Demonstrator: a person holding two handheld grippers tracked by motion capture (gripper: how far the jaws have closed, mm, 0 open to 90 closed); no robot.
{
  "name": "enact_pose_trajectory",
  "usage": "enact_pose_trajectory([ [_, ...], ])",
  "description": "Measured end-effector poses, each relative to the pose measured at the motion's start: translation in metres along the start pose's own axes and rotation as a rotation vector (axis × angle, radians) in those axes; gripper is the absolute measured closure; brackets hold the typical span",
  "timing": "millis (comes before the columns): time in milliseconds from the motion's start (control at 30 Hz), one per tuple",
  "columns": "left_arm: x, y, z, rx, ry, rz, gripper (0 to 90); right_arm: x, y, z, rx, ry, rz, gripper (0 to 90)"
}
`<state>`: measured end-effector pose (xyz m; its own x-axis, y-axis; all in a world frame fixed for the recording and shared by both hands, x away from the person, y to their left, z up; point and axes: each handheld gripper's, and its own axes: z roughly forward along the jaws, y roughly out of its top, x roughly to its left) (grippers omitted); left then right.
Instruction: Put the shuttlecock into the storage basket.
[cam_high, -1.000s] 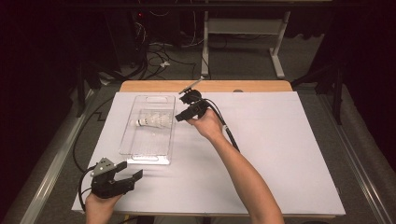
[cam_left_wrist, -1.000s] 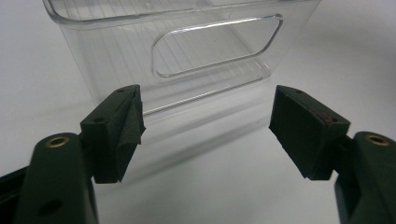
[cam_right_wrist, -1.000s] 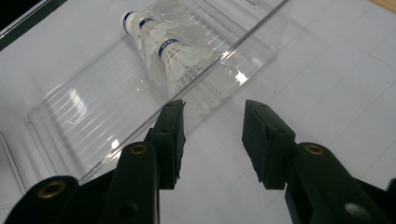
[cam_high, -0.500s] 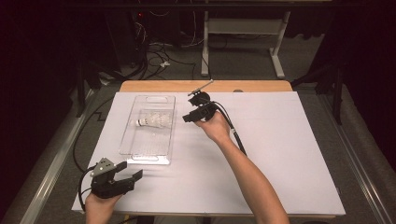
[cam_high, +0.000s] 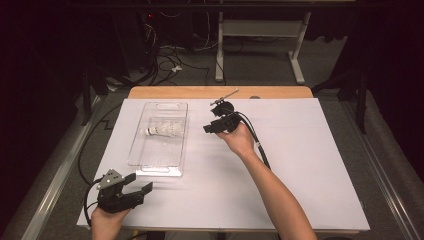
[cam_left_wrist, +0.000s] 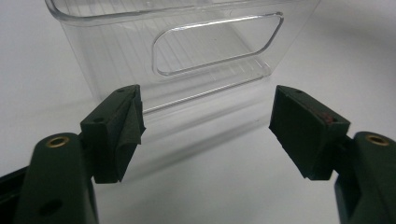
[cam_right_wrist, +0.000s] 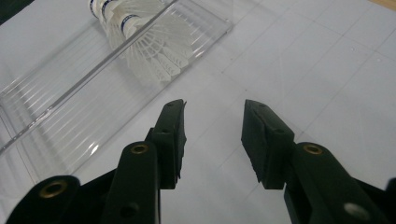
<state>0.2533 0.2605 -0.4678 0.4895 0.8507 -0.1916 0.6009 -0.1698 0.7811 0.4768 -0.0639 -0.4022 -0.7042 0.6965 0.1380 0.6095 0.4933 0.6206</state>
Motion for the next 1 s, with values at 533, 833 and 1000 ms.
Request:
enact_pose_trajectory([
  [533, 0.001, 0.0, 0.0, 0.0, 0.001, -0.005, 27.1, -0.011, -0.016, -0.01, -0.006, -0.015, 0.015, 59.8],
  [833, 0.001, 0.0, 0.001, 0.0, 0.0, -0.008, 27.1, -0.012, -0.021, -0.013, -0.006, -0.015, 0.016, 59.8],
  [1000, 0.001, 0.0, 0.001, 0.0, -0.001, -0.008, 27.1, -0.014, -0.024, -0.014, -0.004, -0.016, 0.01, 59.8],
])
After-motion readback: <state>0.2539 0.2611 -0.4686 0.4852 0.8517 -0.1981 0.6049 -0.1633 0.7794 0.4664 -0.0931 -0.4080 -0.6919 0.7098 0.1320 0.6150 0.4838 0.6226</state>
